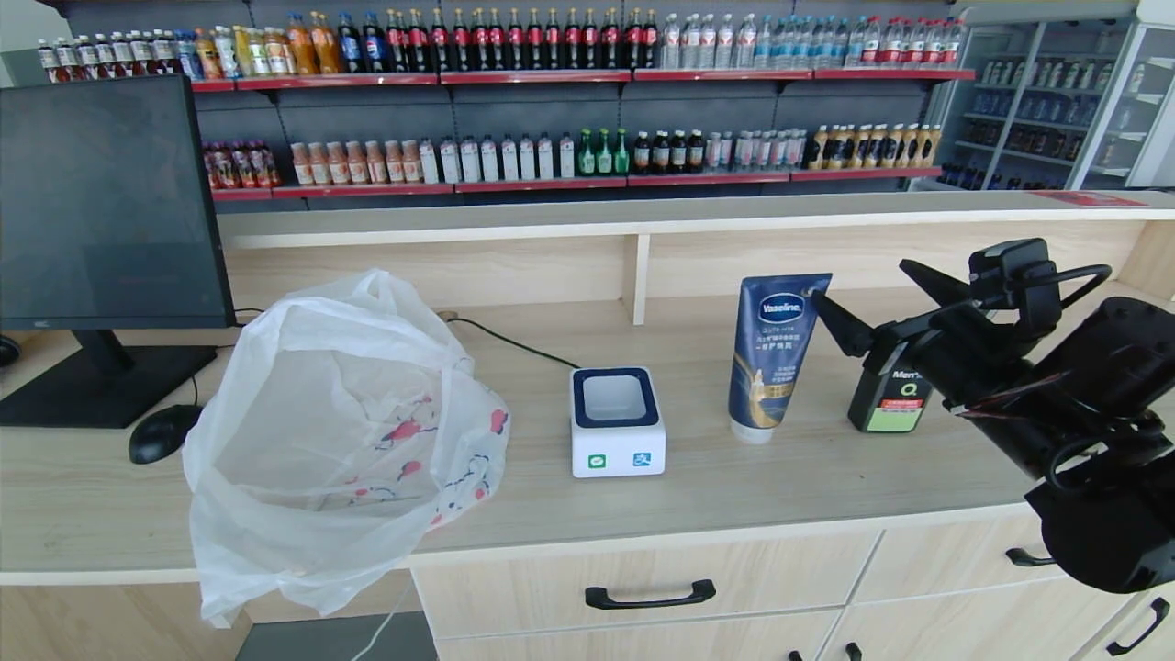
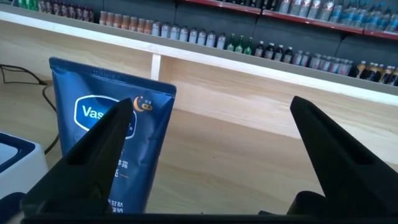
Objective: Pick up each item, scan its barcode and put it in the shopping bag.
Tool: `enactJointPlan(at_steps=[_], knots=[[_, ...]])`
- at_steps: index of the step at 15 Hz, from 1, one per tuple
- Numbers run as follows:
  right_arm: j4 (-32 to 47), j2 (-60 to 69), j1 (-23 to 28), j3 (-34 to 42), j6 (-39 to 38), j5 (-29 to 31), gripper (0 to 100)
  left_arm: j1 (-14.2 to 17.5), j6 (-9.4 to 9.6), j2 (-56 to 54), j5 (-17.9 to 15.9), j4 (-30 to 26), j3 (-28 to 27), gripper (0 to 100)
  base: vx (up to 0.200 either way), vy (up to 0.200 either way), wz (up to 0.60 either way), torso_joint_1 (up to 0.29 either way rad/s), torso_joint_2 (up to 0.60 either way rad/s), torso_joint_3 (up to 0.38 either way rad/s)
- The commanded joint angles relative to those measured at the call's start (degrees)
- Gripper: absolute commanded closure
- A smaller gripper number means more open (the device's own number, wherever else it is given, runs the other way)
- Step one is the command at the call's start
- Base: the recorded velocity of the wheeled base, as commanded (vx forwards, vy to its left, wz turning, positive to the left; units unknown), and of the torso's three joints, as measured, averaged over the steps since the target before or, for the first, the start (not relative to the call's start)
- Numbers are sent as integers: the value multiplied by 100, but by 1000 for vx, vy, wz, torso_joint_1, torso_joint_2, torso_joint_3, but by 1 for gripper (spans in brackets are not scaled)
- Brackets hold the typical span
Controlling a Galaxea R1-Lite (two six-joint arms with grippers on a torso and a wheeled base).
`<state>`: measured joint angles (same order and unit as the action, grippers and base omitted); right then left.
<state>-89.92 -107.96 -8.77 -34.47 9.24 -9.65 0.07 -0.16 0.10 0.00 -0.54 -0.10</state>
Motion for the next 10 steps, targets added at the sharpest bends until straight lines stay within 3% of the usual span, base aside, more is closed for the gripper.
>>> enactJointPlan(at_steps=[1,10], knots=[[-8,-15,-2,-24,-1,-1,0,1,-2,-1,0,1,1,0,0,0,0,0,0,0],[-8,-199,6,-121,-1,7,0,1,-2,-1,0,1,1,0,0,0,0,0,0,0]])
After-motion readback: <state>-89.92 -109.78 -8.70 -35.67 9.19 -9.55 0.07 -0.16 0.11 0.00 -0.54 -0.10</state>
